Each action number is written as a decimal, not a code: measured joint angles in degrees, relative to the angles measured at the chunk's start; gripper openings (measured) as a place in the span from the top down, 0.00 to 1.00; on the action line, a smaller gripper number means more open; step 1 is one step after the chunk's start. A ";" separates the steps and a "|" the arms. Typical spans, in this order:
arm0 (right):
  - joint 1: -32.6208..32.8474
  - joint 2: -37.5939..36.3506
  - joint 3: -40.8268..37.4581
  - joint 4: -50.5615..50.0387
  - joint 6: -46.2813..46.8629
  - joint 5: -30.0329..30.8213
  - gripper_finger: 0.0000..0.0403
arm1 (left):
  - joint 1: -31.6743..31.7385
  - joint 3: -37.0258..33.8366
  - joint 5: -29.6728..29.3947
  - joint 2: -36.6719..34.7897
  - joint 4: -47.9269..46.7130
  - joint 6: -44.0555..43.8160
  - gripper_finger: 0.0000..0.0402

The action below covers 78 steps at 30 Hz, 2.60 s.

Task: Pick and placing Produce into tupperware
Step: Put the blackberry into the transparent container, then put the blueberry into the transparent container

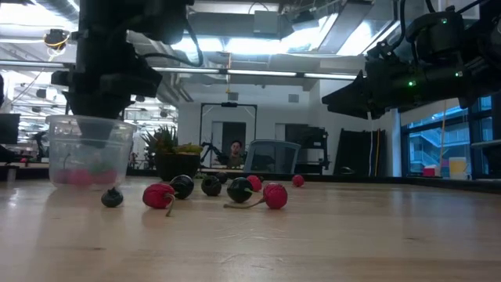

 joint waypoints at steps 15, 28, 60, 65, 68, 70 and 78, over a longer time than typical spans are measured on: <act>-0.02 0.00 0.00 0.04 0.00 0.00 0.22 | -0.11 0.02 -0.29 0.00 0.00 0.05 0.64; 0.00 0.00 0.01 0.60 0.00 -0.02 0.22 | -5.70 3.38 -18.07 -14.75 -2.79 5.50 0.53; 0.11 -0.02 6.08 -3.84 2.97 -0.43 0.22 | -16.54 -40.24 -10.72 -39.65 77.66 54.77 0.53; 0.11 -0.02 6.08 -4.67 2.82 -0.43 0.22 | -17.62 -40.24 -9.34 -39.83 81.48 61.64 0.53; 0.11 -0.02 6.08 -4.68 2.71 -0.41 0.22 | -17.75 -40.24 -5.80 -40.88 82.12 64.87 0.53; 0.11 -0.02 6.08 -4.66 2.63 -0.39 0.22 | -17.73 -40.24 -5.32 -42.06 80.80 65.57 0.53; 0.11 -0.02 6.08 -4.65 1.58 -0.37 0.22 | -16.10 -40.24 -5.57 -54.33 72.30 65.57 0.53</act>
